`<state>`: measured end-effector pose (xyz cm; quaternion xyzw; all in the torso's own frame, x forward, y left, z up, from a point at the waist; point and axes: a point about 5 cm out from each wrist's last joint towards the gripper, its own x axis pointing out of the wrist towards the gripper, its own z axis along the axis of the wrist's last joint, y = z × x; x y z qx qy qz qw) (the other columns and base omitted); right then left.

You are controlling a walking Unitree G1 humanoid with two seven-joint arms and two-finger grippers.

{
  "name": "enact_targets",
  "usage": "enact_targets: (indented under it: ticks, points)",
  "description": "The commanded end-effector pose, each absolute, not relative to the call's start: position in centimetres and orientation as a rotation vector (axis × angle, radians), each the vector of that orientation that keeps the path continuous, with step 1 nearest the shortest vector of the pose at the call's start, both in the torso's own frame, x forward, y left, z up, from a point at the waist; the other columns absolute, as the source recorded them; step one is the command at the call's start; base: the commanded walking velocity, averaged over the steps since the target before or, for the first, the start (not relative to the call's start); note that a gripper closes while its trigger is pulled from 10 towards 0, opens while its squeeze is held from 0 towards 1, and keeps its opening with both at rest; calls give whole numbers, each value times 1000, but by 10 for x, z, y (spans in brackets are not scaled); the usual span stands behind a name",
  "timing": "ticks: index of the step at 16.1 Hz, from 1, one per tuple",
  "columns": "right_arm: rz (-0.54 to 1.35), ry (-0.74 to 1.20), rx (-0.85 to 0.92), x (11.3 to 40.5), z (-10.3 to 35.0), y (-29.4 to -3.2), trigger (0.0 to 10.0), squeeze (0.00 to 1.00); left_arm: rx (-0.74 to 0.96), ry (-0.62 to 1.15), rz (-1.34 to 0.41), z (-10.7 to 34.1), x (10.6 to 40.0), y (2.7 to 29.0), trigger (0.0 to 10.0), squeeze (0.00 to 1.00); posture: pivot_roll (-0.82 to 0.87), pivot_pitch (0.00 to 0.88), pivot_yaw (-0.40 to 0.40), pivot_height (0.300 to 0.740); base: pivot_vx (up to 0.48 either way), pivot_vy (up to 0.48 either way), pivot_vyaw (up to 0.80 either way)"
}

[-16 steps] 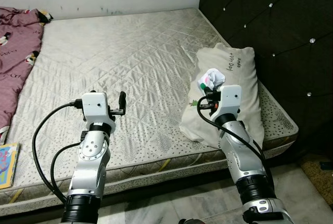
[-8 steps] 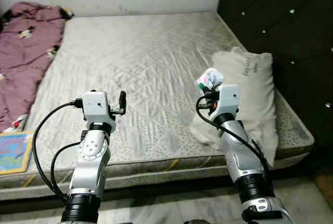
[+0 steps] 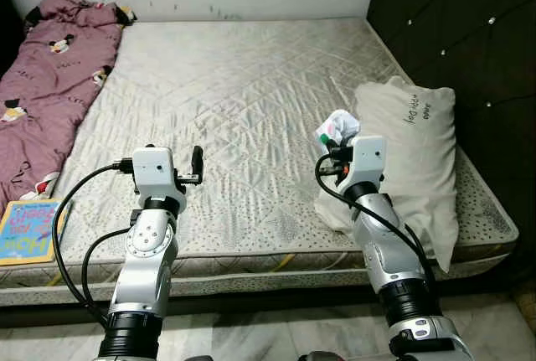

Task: Clean up the room

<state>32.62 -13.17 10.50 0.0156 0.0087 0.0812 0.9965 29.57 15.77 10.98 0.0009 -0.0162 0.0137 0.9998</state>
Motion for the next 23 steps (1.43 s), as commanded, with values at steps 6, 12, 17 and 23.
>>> enact_targets:
  ticks: [6, 12, 17, 23]
  points:
    - [169, 6, 27, 329, 109, -132, 10000, 0, -32, -59, -3, 115, 296, 155, 10000, 0, 8, 0, 22, 740, 0, 0, -533]
    - [171, 6, 27, 329, 109, -132, 10000, 0, -49, -49, 4, 114, 296, 156, 10000, 0, 7, 0, 21, 740, 0, 0, -133]
    - [172, 8, 28, 329, 109, -132, 10000, 0, -68, -48, 1, 113, 296, 156, 10000, 0, 8, 0, 19, 740, 0, 277, 0]
    - [177, 13, 27, 329, 108, -132, 10000, 0, -71, -51, -1, 113, 297, 155, 10000, 0, 8, 0, 18, 740, 0, 364, 0]
